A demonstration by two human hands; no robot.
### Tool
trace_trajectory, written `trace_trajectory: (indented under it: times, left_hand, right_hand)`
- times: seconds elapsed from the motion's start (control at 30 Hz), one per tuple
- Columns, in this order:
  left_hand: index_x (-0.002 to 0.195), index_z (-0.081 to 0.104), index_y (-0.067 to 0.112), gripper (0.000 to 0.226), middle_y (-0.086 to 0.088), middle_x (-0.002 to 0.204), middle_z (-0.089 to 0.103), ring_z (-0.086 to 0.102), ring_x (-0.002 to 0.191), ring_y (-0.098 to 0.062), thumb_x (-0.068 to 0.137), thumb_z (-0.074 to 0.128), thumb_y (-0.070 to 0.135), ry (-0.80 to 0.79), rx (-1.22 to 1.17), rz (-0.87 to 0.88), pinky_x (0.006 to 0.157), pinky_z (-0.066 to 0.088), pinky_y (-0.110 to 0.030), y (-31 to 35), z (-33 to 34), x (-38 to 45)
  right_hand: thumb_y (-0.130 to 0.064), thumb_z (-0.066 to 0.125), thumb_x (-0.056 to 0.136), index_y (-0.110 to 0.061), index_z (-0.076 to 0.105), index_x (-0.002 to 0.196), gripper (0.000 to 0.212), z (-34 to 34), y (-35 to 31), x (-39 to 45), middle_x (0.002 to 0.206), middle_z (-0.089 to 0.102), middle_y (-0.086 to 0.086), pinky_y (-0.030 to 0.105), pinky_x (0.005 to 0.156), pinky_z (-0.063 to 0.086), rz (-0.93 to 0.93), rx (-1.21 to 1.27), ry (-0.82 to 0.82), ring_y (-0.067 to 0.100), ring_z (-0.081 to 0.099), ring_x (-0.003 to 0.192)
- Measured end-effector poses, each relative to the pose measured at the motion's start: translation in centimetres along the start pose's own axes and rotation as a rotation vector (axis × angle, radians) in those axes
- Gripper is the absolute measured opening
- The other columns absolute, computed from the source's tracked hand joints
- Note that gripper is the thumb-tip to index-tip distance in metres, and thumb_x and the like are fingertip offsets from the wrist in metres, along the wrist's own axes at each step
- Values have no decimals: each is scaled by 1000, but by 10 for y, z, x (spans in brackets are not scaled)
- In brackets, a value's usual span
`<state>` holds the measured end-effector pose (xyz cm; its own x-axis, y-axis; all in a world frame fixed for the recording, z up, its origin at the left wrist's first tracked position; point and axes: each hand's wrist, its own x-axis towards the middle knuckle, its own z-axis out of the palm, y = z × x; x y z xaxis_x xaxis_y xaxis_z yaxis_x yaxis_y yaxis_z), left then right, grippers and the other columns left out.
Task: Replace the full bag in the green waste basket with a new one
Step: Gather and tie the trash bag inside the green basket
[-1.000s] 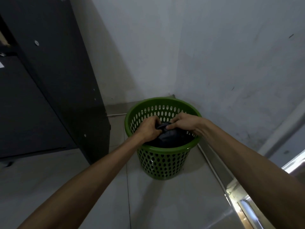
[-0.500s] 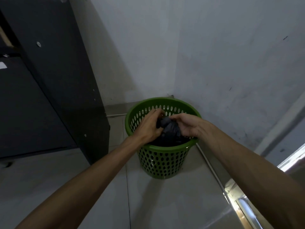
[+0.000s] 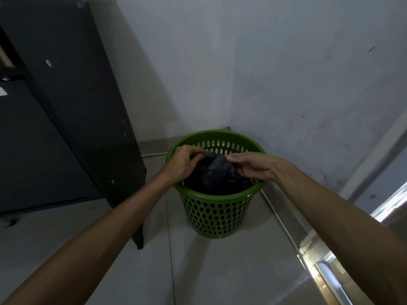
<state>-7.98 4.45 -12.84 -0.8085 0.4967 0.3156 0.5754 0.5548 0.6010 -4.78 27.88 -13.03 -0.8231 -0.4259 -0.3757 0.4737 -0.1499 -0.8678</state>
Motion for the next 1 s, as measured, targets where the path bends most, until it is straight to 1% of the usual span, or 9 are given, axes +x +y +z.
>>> trace_trajectory:
  times: [0.27, 0.43, 0.5, 0.57, 0.63, 0.73, 0.83, 0.9, 1.0]
  left_hand:
    - [103, 75, 8, 21, -3, 91, 75, 69, 80, -14, 96, 56, 6, 22, 102, 82, 72, 55, -26, -12, -18, -11]
    - [107, 72, 6, 23, -5, 84, 73, 69, 72, -8, 99, 50, 7, -30, -72, -104, 65, 55, -19, -10, -27, -14]
    - [101, 69, 2, 24, -4, 76, 67, 65, 64, -7, 102, 45, 9, -72, -176, -208, 58, 51, -14, -5, -27, -11]
    - [95, 63, -1, 28, -7, 76, 59, 59, 67, -15, 104, 40, 14, -58, -210, -282, 57, 49, -20, -4, -23, -7]
    - [87, 57, 3, 31, -11, 79, 55, 52, 73, -21, 104, 36, 18, -17, -157, -332, 64, 41, -29, -4, -18, -2]
    - [73, 48, 14, 34, -21, 83, 54, 47, 80, -18, 102, 31, 18, -24, -132, -408, 67, 30, -30, 6, -12, 4]
    - [96, 67, 15, 39, -7, 106, 66, 59, 93, -17, 102, 35, 36, -150, -213, -460, 79, 42, -29, 16, -8, 8]
    - [109, 69, 23, 37, 5, 107, 68, 63, 93, -9, 94, 52, 51, -231, -242, -412, 79, 48, -25, 16, -5, 3]
    - [114, 69, 19, 36, 2, 110, 70, 64, 94, -8, 87, 68, 42, -219, -190, -304, 79, 51, -18, 4, 0, -3]
  right_hand:
    - [-4, 46, 98, -3, 53, 133, 36, 6, -13, 6, 130, 60, 13, 31, 89, 54, 36, 36, 99, 24, 60, 112]
    - [-4, 48, 99, 3, 51, 136, 38, 5, -18, 21, 137, 56, 16, 34, 105, 42, 30, -53, 206, 27, 55, 123]
    - [-4, 50, 98, 5, 56, 130, 34, 5, -15, 23, 132, 60, 15, 30, 100, 47, 6, -94, 244, 24, 59, 119]
    - [-5, 57, 95, 4, 65, 117, 26, 8, -15, 20, 119, 68, 12, 24, 86, 55, -17, -209, 286, 20, 64, 109]
    - [-13, 60, 94, 0, 70, 110, 23, 13, -15, 15, 114, 71, 8, 26, 88, 54, 23, -337, 217, 18, 63, 109]
    - [-26, 61, 94, -1, 65, 119, 35, 22, -15, 10, 122, 68, 9, 35, 101, 47, 132, -473, 66, 20, 62, 114]
    - [-27, 65, 92, -5, 71, 107, 27, 35, -16, 9, 105, 73, 8, 32, 87, 53, 101, -644, 128, 20, 68, 97]
    - [-30, 70, 87, -11, 74, 101, 24, 44, -15, 12, 98, 74, 5, 30, 80, 54, 62, -823, 235, 21, 69, 92]
    - [-37, 76, 80, -16, 72, 87, 22, 46, -12, 18, 89, 74, 2, 34, 82, 56, 35, -946, 325, 21, 69, 87]
